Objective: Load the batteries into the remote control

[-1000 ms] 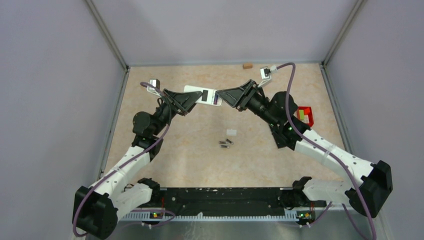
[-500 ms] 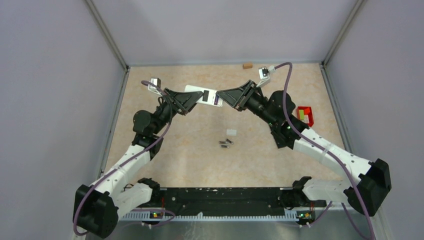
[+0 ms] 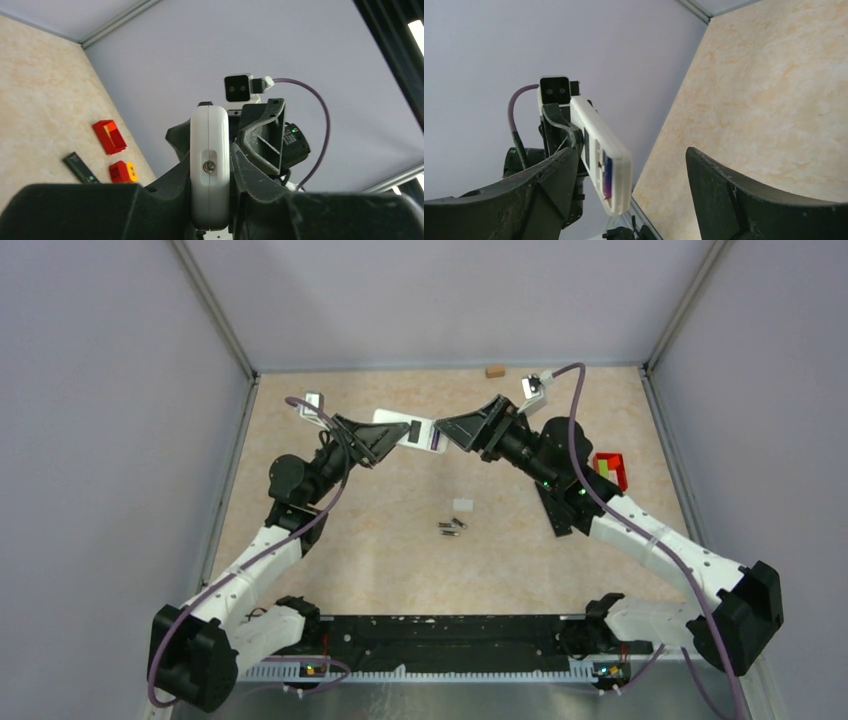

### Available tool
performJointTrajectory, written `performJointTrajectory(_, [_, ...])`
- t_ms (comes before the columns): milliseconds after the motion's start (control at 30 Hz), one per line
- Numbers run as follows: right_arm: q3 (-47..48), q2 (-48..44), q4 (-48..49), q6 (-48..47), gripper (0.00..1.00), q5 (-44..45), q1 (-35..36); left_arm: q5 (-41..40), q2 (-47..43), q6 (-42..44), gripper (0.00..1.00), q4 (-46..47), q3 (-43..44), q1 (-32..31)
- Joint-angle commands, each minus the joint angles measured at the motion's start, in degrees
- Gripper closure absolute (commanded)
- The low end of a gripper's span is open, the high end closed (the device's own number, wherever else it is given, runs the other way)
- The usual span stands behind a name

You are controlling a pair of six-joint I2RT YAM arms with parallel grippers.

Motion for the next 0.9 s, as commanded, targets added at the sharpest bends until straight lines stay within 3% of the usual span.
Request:
performJointTrajectory(0, [0.3,-4.0,-2.6,-3.2,0.2,-1.3,-2.4,-0.4,-1.0,10.2,1.0,-4.8,2.6,1.0])
performJointTrajectory(133, [1.2,-5.4,-11.5,-9.7,0.22,-0.2,-3.0,-2.6,-1.9,18.4,1.0,-14.0,2.7,2.1])
performJointTrajectory(200, [2.9,-4.3,-20.4,-14.5,0.27,0.9,-3.0,-4.6,-2.7,22.4,1.0,-19.5,2.9,2.7])
performJointTrajectory(300, [4.7,0.1,-32.6,-21.7,0.46,0.3,-3.0,-9.0,-3.5,28.3,1.0,-28.2,3.9,3.4])
performJointTrajectory(400, [3.0,4.7,-36.4,-26.5,0.58,-0.3,-2.8,-12.2,-4.4,31.9,1.0,-32.4,4.5,3.8])
performJointTrajectory(567, [1.5,11.4,-36.9,-32.8,0.56,5.1,-0.5,-14.1,-5.3,33.2,1.0,-33.0,4.4,4.4])
performJointTrajectory(867, [8.7,26.9,-42.5,-39.2,0.54,12.2,5.3,-14.0,-5.1,33.2,1.0,-33.3,4.2,5.1])
